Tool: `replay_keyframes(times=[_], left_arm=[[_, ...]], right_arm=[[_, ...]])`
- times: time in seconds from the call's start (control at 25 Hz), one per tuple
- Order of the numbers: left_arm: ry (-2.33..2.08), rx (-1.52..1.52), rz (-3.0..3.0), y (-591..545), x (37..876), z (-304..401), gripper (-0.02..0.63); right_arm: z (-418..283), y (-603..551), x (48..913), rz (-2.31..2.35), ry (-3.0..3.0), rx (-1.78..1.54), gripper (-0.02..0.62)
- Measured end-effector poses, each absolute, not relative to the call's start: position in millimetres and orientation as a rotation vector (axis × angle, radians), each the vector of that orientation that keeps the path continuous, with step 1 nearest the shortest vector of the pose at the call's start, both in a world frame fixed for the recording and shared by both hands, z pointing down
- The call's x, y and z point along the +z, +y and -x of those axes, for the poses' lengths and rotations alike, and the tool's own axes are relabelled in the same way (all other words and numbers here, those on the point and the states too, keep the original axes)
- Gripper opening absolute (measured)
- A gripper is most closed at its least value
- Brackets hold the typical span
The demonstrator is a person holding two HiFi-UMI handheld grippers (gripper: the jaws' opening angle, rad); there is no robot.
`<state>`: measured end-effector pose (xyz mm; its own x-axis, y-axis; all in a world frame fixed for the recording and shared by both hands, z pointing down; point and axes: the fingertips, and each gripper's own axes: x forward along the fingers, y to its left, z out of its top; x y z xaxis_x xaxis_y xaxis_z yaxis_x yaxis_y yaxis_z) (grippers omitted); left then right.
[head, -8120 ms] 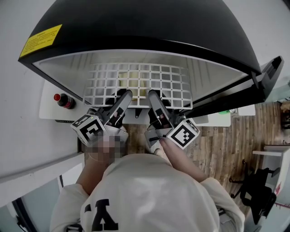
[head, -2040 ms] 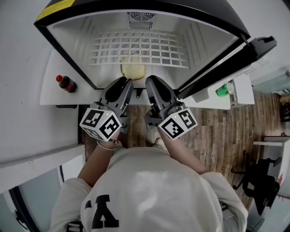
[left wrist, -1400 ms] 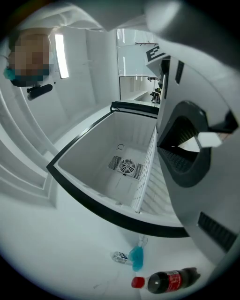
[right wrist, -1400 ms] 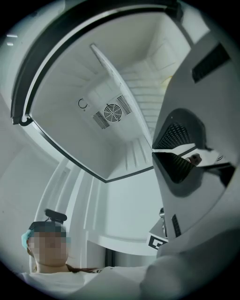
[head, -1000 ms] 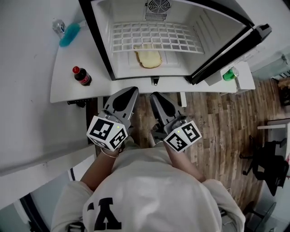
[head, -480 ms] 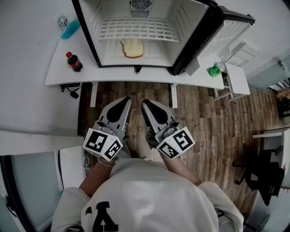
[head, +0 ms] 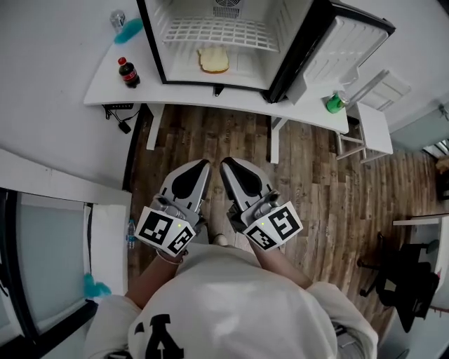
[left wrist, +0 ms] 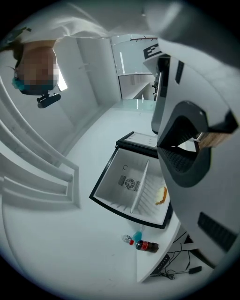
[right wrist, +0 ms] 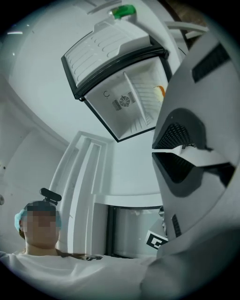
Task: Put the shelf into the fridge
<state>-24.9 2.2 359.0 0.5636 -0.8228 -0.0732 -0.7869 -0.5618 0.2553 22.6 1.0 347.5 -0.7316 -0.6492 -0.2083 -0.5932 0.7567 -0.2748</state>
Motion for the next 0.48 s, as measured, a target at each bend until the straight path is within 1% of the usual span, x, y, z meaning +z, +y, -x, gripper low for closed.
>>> replay_keyframes(times=[0.24,0.48], left_arm=[[-1.346,-0.265,-2.634,22.7,346.9,13.5,0.006],[-1.364,-0.218,-2.591,55.5,364.6,9.6,0.006]], right_arm=[[-25.4,20.0,337.3,0.939,2.660,-0.271,0.043],[-17.9,43.7,353.0,0.871,2.660,-0.359,0.043]])
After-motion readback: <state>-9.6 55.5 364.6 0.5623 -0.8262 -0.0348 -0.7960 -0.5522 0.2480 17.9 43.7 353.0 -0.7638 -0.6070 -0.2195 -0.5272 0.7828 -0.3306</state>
